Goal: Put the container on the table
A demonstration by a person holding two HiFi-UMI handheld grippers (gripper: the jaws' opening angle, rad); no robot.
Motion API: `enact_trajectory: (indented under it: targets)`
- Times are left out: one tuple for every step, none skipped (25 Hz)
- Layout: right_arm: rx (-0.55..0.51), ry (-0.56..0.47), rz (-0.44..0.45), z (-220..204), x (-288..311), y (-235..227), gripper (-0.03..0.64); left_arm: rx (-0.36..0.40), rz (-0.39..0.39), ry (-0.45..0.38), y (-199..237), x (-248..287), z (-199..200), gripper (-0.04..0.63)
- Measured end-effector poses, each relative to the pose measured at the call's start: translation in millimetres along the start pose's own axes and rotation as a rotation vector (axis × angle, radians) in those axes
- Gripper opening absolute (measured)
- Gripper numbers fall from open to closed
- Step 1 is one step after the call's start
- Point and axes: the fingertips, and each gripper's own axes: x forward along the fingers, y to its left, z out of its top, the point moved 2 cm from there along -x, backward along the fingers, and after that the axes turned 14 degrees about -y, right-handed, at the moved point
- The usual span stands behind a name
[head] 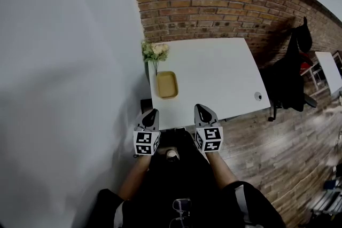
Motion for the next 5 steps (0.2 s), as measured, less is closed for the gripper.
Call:
enact_trajectory:
  targets:
    - [-0.002,0.000,0.001,0.6,0.7,1.7,0.023,0.000,-0.002,0.000,0.7,-0.7,0.3,0.028]
    - [-0.004,0.000,0.002,1.2,1.2,3.2,0.023,-0.001,-0.003,0.001,1.4,-1.5,0.4,0.028]
    - [-0.006,0.000,0.003,1.8,1.7,4.7,0.023,-0.002,-0.005,0.003,2.1,-2.4,0.2,0.028]
    - [-0.008,0.000,0.003,2.4,2.1,6.2,0.023,-0.004,-0.008,0.005,2.8,-3.3,-0.1,0.028]
    - [-0.010,0.000,0.003,2.9,2.5,7.6,0.023,-0.005,-0.010,0.007,3.4,-4.3,-0.4,0.028]
